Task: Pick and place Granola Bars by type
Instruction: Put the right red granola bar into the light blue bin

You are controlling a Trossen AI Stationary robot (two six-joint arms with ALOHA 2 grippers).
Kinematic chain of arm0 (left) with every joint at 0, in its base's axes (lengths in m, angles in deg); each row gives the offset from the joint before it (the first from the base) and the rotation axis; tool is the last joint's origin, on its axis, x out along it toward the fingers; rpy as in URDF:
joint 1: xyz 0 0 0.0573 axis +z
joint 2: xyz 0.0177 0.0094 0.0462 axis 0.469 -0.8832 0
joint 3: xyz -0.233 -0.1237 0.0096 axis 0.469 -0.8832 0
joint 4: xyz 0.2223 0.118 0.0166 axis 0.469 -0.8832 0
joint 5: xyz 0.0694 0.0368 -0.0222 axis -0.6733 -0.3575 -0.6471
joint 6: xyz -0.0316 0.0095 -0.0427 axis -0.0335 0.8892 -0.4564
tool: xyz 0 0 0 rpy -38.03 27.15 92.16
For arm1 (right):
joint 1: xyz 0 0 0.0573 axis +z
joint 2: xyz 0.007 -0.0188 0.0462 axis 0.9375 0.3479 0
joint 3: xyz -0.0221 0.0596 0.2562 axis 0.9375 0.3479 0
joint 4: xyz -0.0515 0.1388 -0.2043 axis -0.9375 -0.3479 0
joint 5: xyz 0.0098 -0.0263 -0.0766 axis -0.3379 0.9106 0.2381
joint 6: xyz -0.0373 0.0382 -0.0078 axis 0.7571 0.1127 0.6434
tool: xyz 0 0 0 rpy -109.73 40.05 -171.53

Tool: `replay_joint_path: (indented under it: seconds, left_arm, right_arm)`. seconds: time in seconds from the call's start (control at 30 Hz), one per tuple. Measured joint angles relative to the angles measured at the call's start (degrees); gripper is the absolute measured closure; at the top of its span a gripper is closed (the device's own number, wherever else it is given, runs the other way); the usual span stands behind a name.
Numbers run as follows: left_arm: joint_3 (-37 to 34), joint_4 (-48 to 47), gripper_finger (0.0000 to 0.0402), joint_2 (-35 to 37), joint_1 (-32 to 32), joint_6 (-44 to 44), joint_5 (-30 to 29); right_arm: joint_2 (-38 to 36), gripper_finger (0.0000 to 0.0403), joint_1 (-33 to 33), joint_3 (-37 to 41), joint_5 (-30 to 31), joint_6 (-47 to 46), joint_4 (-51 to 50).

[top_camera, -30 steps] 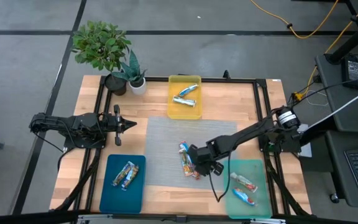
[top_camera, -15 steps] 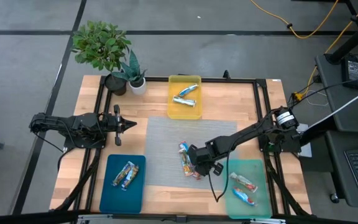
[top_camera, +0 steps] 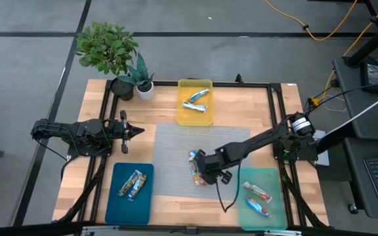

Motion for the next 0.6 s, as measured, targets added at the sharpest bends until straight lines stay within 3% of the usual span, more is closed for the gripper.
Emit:
replay_joint_path:
  seconds: [0.13,0.3,0.6]
  left_arm:
    - [0.0,0.0,0.0394,0.0,0.0,0.0,0.0]
    - [0.0,0.0,0.0395,0.0,0.0,0.0,0.0]
    - [0.0,0.0,0.0394,0.0,0.0,0.0,0.0]
  right_arm:
    - [0.0,0.0367,-1.0,-6.1,1.8,-1.8,-4.6]
    - [0.0,0.037,-3.2,-14.9,2.0,-10.4,-12.2]
    - [-0.3,0.0372,-4.4,-27.4,-1.8,-20.6,-25.4]
